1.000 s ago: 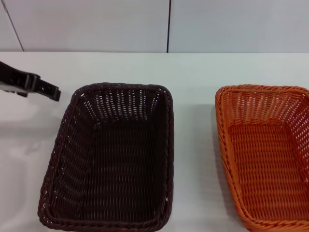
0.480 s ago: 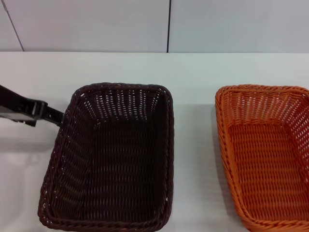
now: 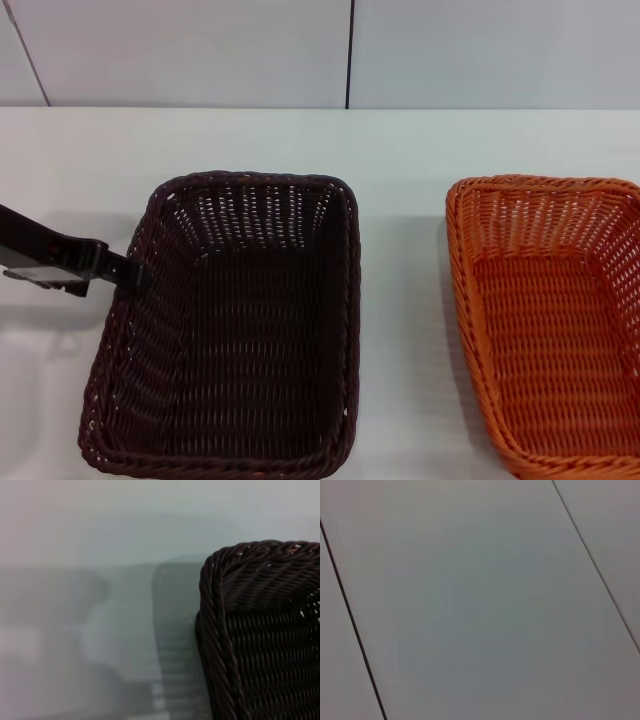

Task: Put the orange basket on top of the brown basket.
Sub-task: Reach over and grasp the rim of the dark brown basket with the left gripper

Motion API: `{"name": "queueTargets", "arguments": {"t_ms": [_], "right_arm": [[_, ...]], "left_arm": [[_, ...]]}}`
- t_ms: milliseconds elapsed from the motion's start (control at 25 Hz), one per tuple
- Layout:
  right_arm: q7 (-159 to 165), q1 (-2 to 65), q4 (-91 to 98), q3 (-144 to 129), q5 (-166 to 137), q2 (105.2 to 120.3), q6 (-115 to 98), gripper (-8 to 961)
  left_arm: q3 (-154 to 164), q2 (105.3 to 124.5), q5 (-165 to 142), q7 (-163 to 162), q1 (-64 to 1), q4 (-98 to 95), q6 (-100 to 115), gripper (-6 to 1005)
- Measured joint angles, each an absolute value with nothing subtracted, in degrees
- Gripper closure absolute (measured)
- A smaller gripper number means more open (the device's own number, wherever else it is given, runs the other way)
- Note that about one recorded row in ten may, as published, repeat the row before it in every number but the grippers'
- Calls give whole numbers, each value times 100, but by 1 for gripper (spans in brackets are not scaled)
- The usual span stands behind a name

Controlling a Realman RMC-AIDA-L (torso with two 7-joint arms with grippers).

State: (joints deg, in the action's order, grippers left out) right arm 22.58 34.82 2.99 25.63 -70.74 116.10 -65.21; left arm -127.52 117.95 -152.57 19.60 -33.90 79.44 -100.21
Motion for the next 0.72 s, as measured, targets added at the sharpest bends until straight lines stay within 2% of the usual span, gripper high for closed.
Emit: {"name": "queueTargets", "arguments": {"t_ms": [480,720], "right_arm": [[2258,3496,289,2540,-7075,11609,-6482,394],[2258,3488,290,2525,-7075,11610,-6482,394]], "left_arm": [[-12593,11802,-15167,1983,-3331,7572,-9848,170],[-12370,11807,-15112,1963,-3322,7296,-9696,219]]}}
